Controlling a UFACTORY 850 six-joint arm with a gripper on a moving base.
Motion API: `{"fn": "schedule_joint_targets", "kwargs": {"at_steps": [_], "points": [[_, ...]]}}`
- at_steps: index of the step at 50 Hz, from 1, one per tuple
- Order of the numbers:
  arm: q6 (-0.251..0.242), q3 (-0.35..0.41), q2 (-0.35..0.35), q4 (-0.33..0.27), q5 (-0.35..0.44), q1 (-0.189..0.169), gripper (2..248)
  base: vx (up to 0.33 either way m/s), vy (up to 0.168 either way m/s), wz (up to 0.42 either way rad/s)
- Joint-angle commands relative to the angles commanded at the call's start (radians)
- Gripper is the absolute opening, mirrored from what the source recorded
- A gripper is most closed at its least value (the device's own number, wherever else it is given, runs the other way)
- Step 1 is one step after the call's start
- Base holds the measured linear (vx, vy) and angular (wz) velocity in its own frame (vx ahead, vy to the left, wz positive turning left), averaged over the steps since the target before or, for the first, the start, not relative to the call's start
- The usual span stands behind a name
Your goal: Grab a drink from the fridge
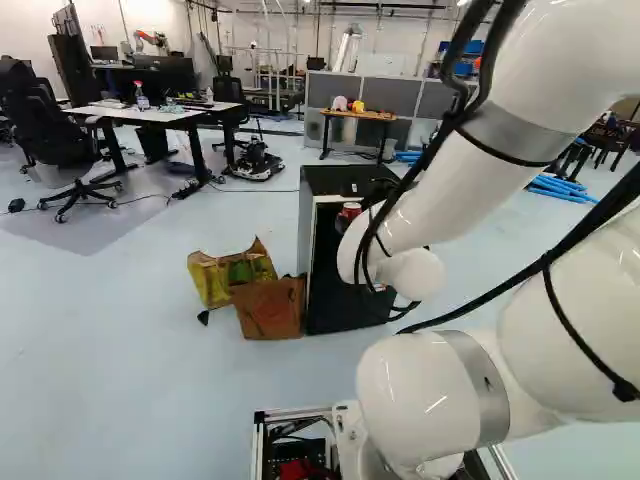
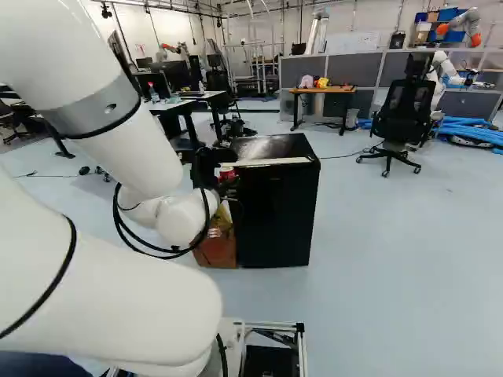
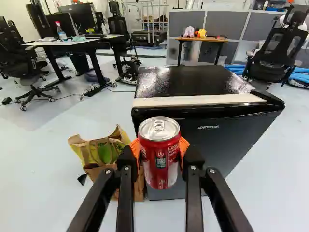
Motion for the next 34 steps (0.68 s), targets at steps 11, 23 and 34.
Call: {"fn": "schedule_joint_targets", "kwargs": {"at_steps": [11,23,34], "points": [[0.0,0.0,0.0,0.0,0.0,0.0,98,0.0,0.0,0.0],[0.0,0.0,0.0,0.0,0.0,0.0,98,0.0,0.0,0.0],[0.0,0.0,0.0,0.0,0.0,0.0,98,0.0,0.0,0.0]]}}
